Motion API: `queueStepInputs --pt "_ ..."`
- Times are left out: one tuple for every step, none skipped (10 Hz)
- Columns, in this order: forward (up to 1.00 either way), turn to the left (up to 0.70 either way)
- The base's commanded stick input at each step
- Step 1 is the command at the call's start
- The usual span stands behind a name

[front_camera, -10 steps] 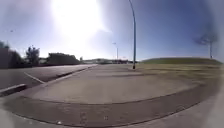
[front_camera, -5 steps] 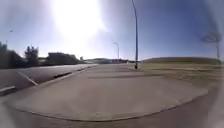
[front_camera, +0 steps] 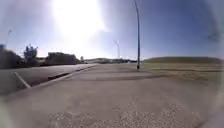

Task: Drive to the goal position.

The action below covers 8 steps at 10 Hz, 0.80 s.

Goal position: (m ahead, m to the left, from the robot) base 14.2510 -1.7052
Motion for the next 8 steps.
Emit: queueStepInputs --pt "0.0 0.0" --pt "0.0 0.0" --pt "0.0 0.0" --pt "0.0 0.0" --pt "0.0 0.0" --pt "0.0 0.0" --pt "0.0 0.0" --pt "0.0 0.0"
